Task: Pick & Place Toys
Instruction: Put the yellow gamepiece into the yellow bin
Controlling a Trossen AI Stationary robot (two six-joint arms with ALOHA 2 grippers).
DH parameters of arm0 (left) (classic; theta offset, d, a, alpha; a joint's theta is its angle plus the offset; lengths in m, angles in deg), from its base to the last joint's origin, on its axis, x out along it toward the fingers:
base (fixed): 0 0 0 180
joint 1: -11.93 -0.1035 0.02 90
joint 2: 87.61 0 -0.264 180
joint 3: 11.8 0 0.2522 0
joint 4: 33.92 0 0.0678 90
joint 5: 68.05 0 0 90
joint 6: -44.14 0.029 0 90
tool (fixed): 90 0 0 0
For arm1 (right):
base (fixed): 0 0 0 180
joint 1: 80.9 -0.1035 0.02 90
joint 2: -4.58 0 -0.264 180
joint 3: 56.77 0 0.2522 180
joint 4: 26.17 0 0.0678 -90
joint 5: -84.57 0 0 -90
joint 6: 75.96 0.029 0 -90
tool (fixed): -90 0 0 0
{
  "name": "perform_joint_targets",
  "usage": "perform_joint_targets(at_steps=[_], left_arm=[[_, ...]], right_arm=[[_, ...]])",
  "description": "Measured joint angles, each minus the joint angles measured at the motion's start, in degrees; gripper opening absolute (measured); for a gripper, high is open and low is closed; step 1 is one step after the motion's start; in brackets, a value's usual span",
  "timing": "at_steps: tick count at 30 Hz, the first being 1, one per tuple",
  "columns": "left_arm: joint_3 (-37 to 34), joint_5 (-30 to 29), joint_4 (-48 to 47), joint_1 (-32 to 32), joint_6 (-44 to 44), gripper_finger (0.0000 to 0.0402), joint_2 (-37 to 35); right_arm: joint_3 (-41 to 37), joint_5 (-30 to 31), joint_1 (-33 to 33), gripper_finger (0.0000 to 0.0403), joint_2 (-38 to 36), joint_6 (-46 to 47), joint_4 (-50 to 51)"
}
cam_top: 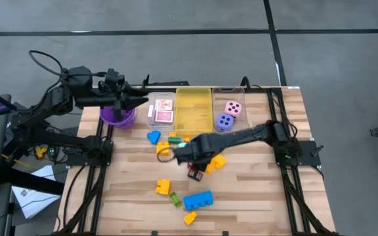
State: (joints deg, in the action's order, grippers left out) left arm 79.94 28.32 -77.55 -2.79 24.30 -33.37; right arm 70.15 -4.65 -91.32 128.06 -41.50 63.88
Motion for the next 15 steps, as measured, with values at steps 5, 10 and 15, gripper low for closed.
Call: perform_joint_targets(at_steps=[5,10,15], left_arm=[[0.0,0.0,-9.3,0.0,-0.5,0.0145,-2.2],[0.0,0.0,-19.6,0.0,-4.4,0.0145,-4.5],[0.0,-0.1,-26.3,0.9,-8.6,0.0145,-6.1]], right_arm=[[3.3,2.0,4.1,0.0102,0.0,-2.0,0.0],[7.5,3.8,8.6,0.0102,0.0,-4.6,0.0],[11.3,5.5,14.2,0.0102,0.0,-7.4,-0.1]])
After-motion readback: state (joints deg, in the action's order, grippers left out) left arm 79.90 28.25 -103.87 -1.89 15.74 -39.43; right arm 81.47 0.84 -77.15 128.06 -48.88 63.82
